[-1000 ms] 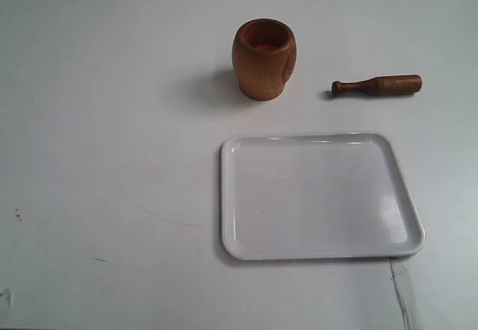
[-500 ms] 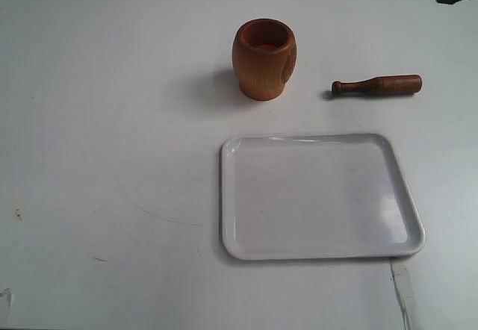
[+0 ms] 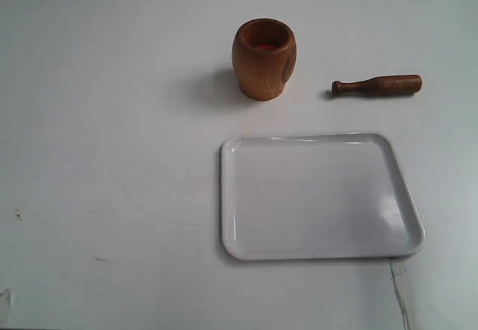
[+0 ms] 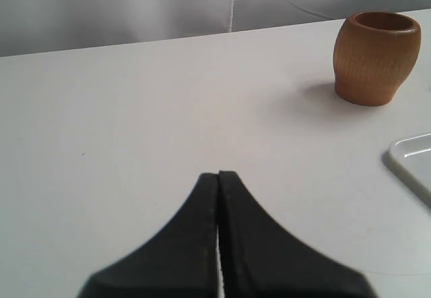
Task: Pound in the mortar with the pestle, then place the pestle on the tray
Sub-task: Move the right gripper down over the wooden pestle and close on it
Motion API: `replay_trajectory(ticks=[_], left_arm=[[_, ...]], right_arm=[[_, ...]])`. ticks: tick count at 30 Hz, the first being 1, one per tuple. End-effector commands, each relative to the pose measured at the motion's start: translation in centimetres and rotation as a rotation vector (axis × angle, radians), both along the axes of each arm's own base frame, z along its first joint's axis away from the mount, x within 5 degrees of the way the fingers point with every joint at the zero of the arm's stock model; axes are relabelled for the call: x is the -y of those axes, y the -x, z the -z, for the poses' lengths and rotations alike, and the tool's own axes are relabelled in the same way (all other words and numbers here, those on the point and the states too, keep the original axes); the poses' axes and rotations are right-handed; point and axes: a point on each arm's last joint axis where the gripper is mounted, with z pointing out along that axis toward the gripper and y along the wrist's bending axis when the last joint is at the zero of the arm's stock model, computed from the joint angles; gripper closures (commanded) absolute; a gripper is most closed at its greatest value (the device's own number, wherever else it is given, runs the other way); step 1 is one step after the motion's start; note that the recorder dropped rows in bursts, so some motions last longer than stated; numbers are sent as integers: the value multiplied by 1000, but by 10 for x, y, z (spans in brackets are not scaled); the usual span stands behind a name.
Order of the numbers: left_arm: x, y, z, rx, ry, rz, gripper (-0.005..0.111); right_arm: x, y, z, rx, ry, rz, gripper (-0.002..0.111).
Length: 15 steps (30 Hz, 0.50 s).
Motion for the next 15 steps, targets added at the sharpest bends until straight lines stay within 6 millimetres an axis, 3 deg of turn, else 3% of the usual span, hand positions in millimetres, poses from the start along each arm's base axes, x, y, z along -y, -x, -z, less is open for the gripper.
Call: replay_trajectory(ticks=[1,4,7,15], left_arm=[[1,0,0,4,15,6,107],[1,0,0,4,15,6,107],[1,0,0,4,15,6,107],[1,0,0,4,15,6,107]], right_arm=[[-26,8,32,-472,-53,-292,108],[-60,10,45,-588,-166,-585,108],[-93,7,51,-628,-290,-767,108],[-149,-35,77,-768,-371,-856,108]])
